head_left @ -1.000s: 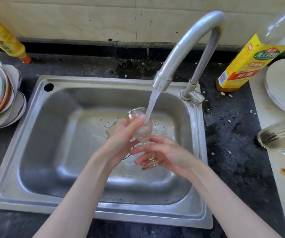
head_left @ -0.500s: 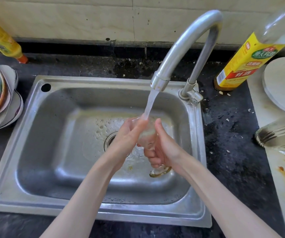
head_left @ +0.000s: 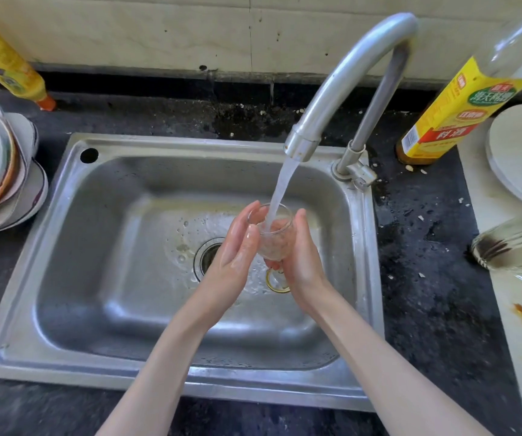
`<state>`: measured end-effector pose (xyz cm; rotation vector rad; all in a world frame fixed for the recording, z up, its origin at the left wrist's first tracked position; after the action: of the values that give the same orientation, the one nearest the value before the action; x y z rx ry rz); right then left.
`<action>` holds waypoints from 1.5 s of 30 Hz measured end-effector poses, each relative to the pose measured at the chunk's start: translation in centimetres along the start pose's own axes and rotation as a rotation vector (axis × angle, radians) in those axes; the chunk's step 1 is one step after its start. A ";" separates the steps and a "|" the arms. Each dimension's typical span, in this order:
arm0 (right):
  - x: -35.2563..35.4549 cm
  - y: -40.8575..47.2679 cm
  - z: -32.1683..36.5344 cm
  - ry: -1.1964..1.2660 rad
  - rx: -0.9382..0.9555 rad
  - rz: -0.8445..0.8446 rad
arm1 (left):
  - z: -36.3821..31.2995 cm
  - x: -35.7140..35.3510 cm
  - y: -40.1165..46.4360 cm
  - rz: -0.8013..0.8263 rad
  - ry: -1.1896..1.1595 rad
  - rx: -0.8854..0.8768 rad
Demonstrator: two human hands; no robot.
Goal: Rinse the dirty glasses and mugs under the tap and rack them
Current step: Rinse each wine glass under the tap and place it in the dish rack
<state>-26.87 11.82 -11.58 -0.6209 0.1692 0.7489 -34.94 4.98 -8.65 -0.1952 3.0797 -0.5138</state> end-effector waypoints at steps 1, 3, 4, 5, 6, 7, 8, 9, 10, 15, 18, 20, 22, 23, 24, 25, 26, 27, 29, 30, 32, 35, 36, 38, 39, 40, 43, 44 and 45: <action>0.0 0.0 0.0 -0.025 0.003 -0.006 | 0.1 0.1 -0.1 0.006 0.012 -0.006; -0.1 -0.1 0.0 -0.034 0.014 -0.008 | 0.5 0.3 -0.1 0.007 0.051 -0.019; -0.2 -0.1 0.1 -0.018 0.007 0.002 | 0.6 0.4 -0.1 0.007 0.072 -0.014; -0.4 -0.1 0.1 0.009 -0.012 0.024 | 0.7 0.5 -0.1 0.012 0.078 -0.012; -0.5 -0.1 0.1 0.049 -0.036 0.052 | 0.7 0.6 0.0 0.014 0.077 -0.011; -0.6 0.0 0.0 0.091 -0.061 0.079 | 0.7 0.7 0.1 0.016 0.070 -0.014; -0.6 0.0 -0.1 0.126 -0.080 0.101 | 0.8 0.8 0.1 0.012 0.062 -0.015; -0.6 0.1 -0.3 0.143 -0.088 0.115 | 0.9 0.9 0.1 0.005 0.054 -0.019; -0.6 0.1 -0.4 0.138 -0.076 0.119 | 0.9 0.9 0.1 -0.010 0.051 -0.023; -0.4 -0.4 -1.7 0.007 0.090 0.043 | 0.8 0.9 0.3 -0.158 0.094 -0.022; -0.6 -1.3 -2.7 -0.068 0.133 0.031 | 0.6 0.6 0.4 -0.165 0.060 0.003; -0.7 -1.8 -2.8 -0.084 0.096 0.085 | 0.8 0.6 0.3 -0.140 0.079 0.080; -0.7 -2.0 -2.7 -0.037 -0.039 0.128 | 1.5 0.9 0.3 -0.091 0.067 0.196; -0.6 -2.0 -2.7 0.017 -0.134 0.120 | 2.0 1.1 0.2 -0.065 0.031 0.253; -0.3 -2.1 -2.8 0.080 -0.243 0.094 | 2.5 1.2 0.1 -0.037 0.003 0.308; 0.0 -2.1 -3.0 0.131 -0.349 0.062 | 3.1 1.3 0.0 -0.013 -0.002 0.359; 0.3 -2.3 -3.1 0.168 -0.436 0.037 | 3.7 1.3 -0.2 -0.002 0.004 0.407; 0.7 -2.4 -3.3 0.196 -0.502 0.015 | 4.1 1.3 -0.3 -0.001 0.015 0.449; 1.1 -2.6 -3.6 0.247 -0.591 -0.015 | 4.7 1.1 -0.9 -0.005 0.011 0.504; 1.3 -2.7 -3.6 0.258 -0.619 -0.023 | 4.9 0.9 -1.0 -0.011 -0.005 0.515; 1.4 -2.7 -3.8 0.250 -0.645 -0.027 | 5.2 0.7 -1.3 -0.043 -0.056 0.511; 1.4 -2.7 -3.8 0.222 -0.621 -0.037 | 4.8 0.7 -1.4 -0.123 -0.158 0.458; 1.4 -2.6 -3.7 0.183 -0.596 -0.040 | 4.6 0.8 -1.3 -0.151 -0.190 0.422; 1.5 -2.2 -3.4 0.060 -0.509 -0.054 | 3.9 1.0 -1.1 -0.180 -0.231 0.327; 1.6 -1.9 -3.2 -0.002 -0.455 -0.059 | 3.5 1.0 -1.1 -0.181 -0.229 0.278; 1.6 -1.7 -2.9 -0.055 -0.403 -0.063 | 3.1 1.1 -1.1 -0.182 -0.219 0.230; 1.6 -0.8 -2.1 -0.135 -0.258 -0.066 | 2.2 1.4 -1.4 -0.186 -0.116 0.100; 1.5 -0.6 -2.0 -0.133 -0.214 -0.060 | 1.9 1.5 -1.6 -0.188 -0.059 0.055; 1.5 -0.3 -1.8 -0.129 -0.175 -0.051 | 1.8 1.7 -1.7 -0.195 0.009 0.005</action>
<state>-25.44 11.51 -13.46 -0.7377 -0.0320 0.7566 -36.33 2.63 -9.78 -0.4974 3.0848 -0.5288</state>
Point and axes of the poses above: each hand's wrist, its own y-axis towards the middle knuckle, its own x-axis out of the back of the hand, z = x × y, the point moved 2 cm from there along y, towards the middle knuckle, and after that the axes turned 12 degrees about z, right-handed, at the moved point
